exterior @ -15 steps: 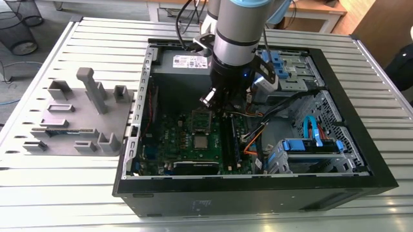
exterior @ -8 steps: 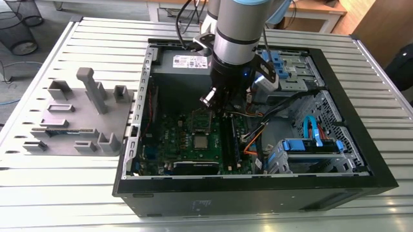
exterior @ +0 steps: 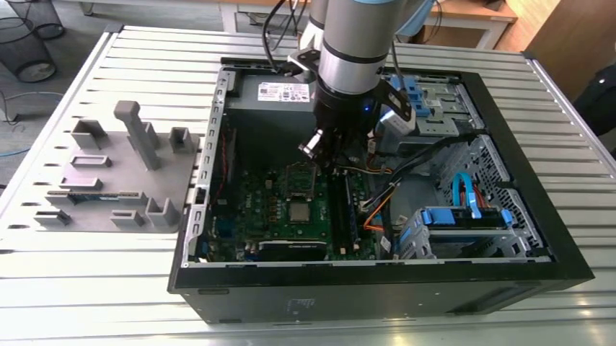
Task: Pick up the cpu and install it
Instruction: 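Close the cpu cover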
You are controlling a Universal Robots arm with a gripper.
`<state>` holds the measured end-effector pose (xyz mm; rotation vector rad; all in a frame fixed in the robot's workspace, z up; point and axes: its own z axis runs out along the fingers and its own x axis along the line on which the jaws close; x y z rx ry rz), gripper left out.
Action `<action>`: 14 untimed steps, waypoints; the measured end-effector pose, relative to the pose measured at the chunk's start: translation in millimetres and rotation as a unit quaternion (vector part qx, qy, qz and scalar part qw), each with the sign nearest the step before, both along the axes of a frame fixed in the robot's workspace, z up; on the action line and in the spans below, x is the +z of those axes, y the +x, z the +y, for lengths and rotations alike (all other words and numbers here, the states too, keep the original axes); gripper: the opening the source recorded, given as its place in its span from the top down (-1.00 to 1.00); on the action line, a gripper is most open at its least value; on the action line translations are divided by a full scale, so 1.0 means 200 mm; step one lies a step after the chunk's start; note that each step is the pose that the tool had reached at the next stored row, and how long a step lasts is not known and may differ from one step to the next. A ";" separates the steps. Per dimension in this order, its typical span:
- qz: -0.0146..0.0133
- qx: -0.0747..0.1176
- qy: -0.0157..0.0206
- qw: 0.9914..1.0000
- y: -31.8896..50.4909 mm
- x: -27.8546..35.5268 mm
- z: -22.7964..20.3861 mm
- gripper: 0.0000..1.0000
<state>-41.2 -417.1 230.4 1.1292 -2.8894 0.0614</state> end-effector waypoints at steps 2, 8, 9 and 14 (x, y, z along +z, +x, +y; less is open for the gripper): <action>0.000 0.001 -0.001 1.000 0.000 0.001 0.003 0.79; 0.000 0.008 -0.005 1.000 0.000 0.002 0.009 0.79; 0.000 0.009 -0.006 1.000 0.000 0.002 0.009 0.79; 0.000 0.016 -0.013 1.000 0.000 0.002 0.009 0.79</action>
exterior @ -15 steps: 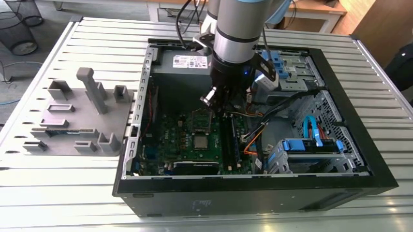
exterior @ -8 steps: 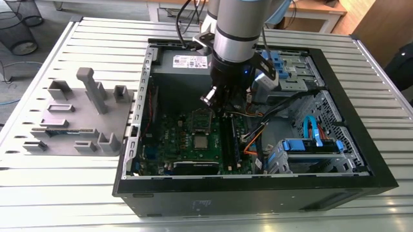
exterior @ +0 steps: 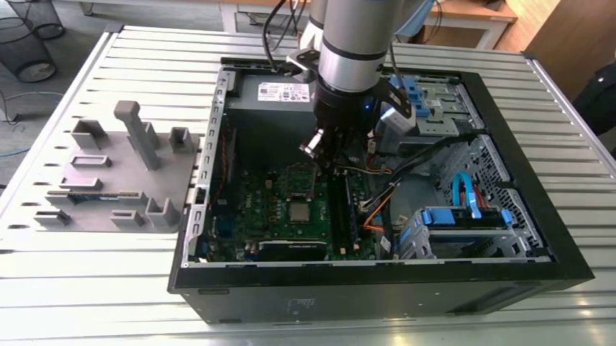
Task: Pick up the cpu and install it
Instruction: 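Close the cpu cover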
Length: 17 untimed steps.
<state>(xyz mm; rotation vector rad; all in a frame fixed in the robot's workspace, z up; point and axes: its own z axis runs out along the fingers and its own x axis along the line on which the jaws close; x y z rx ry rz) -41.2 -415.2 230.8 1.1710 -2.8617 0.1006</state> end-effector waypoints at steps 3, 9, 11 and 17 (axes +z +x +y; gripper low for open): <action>0.000 0.004 -0.003 1.000 0.000 0.001 0.003 0.79; 0.000 0.011 -0.005 1.000 0.000 0.008 0.008 0.79; 0.000 0.014 -0.005 1.000 0.000 0.010 0.008 0.79; 0.000 0.023 -0.005 1.000 -0.002 0.011 0.013 0.79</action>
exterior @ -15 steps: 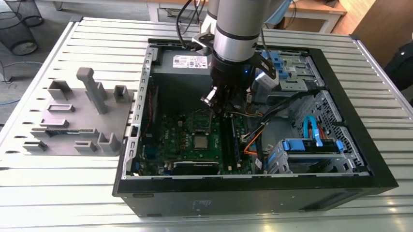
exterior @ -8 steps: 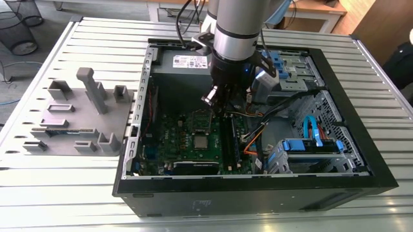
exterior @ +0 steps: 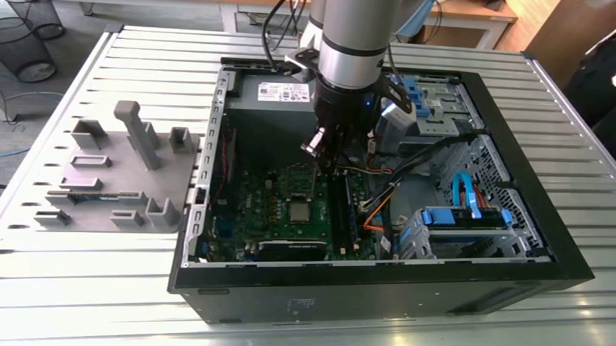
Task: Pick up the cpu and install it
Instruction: 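Close the cpu cover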
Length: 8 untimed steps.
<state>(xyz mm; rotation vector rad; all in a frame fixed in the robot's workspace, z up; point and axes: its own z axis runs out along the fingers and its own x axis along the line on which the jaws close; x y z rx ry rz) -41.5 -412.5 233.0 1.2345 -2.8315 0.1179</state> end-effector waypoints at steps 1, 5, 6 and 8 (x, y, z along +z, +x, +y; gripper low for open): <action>0.000 0.000 0.000 1.000 0.000 0.000 0.000 0.79; 0.000 0.000 0.000 1.000 -0.002 0.000 0.000 0.79; 0.000 0.000 0.000 1.000 -0.004 0.000 0.001 0.79; 0.000 0.001 0.000 1.000 -0.012 0.000 0.000 0.79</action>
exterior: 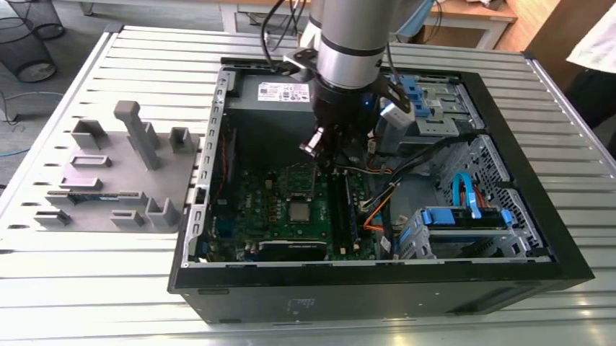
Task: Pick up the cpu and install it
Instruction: 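Close the cpu cover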
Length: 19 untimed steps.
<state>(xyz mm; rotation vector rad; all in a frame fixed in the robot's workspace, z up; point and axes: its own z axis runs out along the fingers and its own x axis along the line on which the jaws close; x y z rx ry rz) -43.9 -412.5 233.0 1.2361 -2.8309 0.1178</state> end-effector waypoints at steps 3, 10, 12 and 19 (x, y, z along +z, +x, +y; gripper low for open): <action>0.000 0.000 0.000 1.000 -0.009 0.000 0.000 0.79; 0.000 0.000 0.000 1.000 -0.010 0.004 0.006 0.79; 0.000 0.000 0.000 1.000 -0.010 0.008 0.009 0.79; 0.000 0.000 0.001 1.000 -0.024 0.008 0.015 0.79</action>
